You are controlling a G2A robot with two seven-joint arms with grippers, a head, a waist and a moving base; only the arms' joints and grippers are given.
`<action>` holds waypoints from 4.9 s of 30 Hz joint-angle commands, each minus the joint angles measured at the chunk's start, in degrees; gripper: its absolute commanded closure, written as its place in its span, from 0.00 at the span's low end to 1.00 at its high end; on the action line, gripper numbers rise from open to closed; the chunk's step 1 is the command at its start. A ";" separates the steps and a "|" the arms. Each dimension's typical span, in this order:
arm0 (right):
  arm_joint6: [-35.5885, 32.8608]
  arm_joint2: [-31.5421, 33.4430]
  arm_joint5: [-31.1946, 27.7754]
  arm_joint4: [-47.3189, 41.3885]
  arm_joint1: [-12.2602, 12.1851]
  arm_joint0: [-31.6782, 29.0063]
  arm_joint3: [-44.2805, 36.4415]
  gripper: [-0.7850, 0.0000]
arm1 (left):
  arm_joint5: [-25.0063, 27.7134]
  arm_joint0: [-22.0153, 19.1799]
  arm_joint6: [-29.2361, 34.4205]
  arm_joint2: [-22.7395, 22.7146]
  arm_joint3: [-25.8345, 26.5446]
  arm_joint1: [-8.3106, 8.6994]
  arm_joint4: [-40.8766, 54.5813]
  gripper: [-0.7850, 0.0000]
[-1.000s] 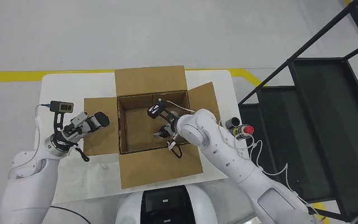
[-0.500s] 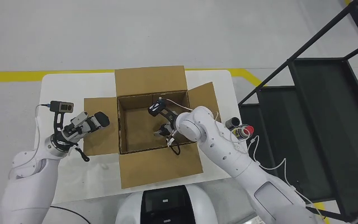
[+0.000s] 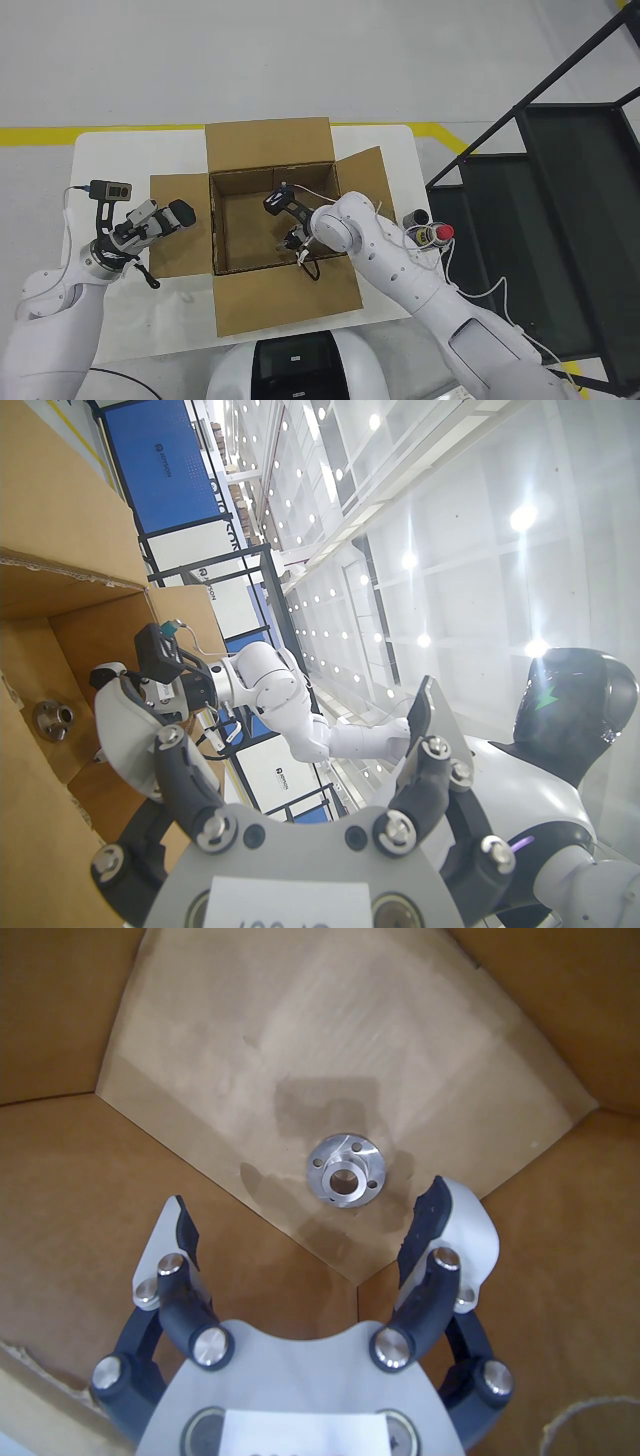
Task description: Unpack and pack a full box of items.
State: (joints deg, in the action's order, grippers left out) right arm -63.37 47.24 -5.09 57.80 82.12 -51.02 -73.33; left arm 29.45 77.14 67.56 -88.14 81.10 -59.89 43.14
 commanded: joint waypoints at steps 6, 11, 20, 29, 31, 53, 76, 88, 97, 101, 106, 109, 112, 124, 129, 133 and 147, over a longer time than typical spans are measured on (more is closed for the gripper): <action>-0.22 -2.25 0.83 -1.22 1.29 3.09 5.93 0.00 | 0.00 0.00 0.00 0.00 0.00 0.00 0.00 0.00; 1.02 -4.40 1.77 -0.86 2.39 4.68 9.58 0.16 | 0.00 0.00 0.00 0.00 0.00 0.00 0.00 0.00; 2.39 -5.94 3.30 -0.62 3.63 6.16 14.07 0.37 | 0.00 0.00 0.00 0.00 0.00 0.00 0.00 0.00; 2.31 -6.36 4.53 0.94 4.10 6.56 14.89 1.00 | 0.00 0.00 0.00 0.00 0.00 0.00 0.00 0.00; 1.90 -6.58 5.07 1.89 4.15 6.50 14.59 1.00 | 0.00 0.00 0.00 0.00 0.00 0.00 0.00 0.00; -1.08 -2.40 6.02 8.14 2.13 0.70 1.98 1.00 | 0.00 0.00 0.00 0.00 0.00 0.00 0.00 0.00; -0.82 -1.99 4.87 6.94 2.96 1.08 3.42 0.52 | 0.00 0.00 0.00 0.00 0.00 0.00 0.00 0.00; 1.19 -3.88 4.93 4.14 4.89 4.47 11.14 0.56 | 0.00 0.00 0.00 0.00 0.00 0.00 0.00 0.00; 1.77 -4.47 5.04 3.58 5.79 5.94 14.34 0.65 | 0.00 0.00 0.00 0.00 0.00 0.00 0.00 0.00; 1.64 -4.82 5.11 3.66 6.12 6.26 15.42 0.68 | 0.00 0.00 0.00 0.00 0.00 0.00 0.00 0.00; 1.54 -5.01 5.43 3.88 6.36 6.11 15.88 0.65 | 0.00 0.00 0.00 0.00 0.00 0.00 0.00 0.00; 1.36 -4.97 5.62 4.24 6.40 5.89 15.75 0.84 | 0.00 0.00 0.00 0.00 0.00 0.00 0.00 0.00; 1.16 -5.09 5.87 5.04 6.42 5.66 14.88 1.00 | 0.00 0.00 0.00 0.00 0.00 0.00 0.00 0.00; -1.13 -2.33 7.39 10.24 4.73 1.14 2.91 1.00 | 0.00 0.00 0.00 0.00 0.00 0.00 0.00 0.00; -1.71 -0.14 6.64 11.97 3.71 -1.64 -3.47 1.00 | 0.00 0.00 0.00 0.00 0.00 0.00 0.00 0.00; -1.12 2.20 6.03 12.49 2.90 -4.11 -8.23 1.00 | 0.00 0.00 0.00 0.00 0.00 0.00 0.00 0.00; 1.13 5.19 5.42 14.12 1.81 -8.37 -15.01 1.00 | 0.00 0.00 0.00 0.00 0.00 0.00 0.00 0.00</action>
State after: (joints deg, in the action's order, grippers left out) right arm -62.23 52.43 0.33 71.92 83.93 -59.38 -88.34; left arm 29.45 77.14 67.56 -88.14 81.10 -59.89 43.14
